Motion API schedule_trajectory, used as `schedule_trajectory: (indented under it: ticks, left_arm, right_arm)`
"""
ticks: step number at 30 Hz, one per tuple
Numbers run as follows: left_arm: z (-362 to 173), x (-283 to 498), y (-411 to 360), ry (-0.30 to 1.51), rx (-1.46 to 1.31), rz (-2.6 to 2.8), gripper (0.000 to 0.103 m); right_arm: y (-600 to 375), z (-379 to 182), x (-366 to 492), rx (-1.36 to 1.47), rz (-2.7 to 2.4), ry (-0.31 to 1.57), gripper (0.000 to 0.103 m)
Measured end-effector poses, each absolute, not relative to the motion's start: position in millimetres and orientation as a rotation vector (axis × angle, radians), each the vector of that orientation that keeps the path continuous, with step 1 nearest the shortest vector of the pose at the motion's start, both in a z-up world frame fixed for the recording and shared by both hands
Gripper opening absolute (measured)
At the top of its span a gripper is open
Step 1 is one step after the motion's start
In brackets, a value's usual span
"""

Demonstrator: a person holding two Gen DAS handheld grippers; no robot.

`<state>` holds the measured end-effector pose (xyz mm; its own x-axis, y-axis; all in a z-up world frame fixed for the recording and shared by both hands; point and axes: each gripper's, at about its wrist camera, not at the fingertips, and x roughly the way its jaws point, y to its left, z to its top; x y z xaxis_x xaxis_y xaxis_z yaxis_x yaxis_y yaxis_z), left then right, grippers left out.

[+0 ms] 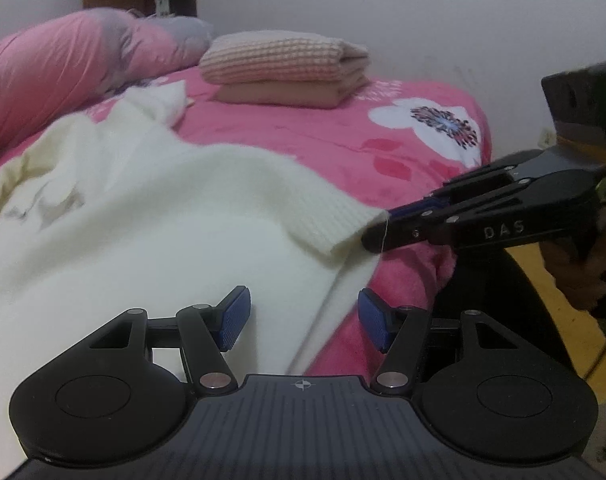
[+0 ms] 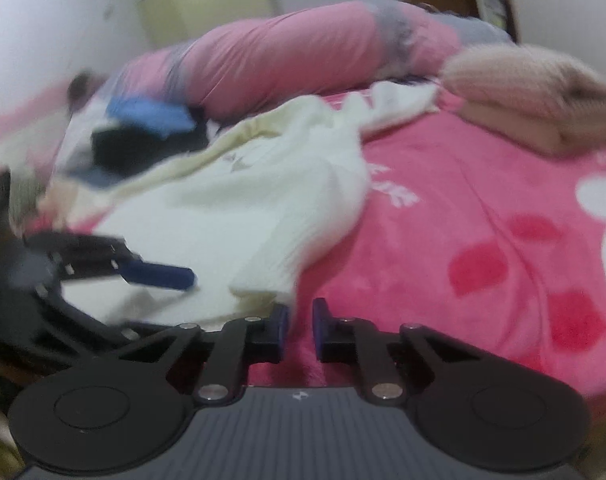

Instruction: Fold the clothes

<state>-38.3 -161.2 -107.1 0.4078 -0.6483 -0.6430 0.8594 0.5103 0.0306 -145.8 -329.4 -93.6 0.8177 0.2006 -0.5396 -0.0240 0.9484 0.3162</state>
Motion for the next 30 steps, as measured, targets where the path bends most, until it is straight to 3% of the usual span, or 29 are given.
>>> schedule_trajectory:
  ticks: [5,13,22,30]
  left_arm:
    - [-111,-38,-175,0.596,0.421,-0.961,0.06]
    - [-111,-36,-180,0.606,0.383,-0.927,0.056]
    - [-108,-36,-170,0.608,0.361,-0.903,0.048]
    - [-112,-42,-170,0.579,0.425,-0.903,0.046]
  right_arm:
    - [-339,-100,-154,0.41,0.108,0.562,0.014]
    - [-308,-93,-154,0.135,0.066,0.492,0.016]
    - [-335,-101,-172,0.375,-0.002,0.486,0.005]
    - [-339,-93,-180,0.354,0.021,0.465,0.008]
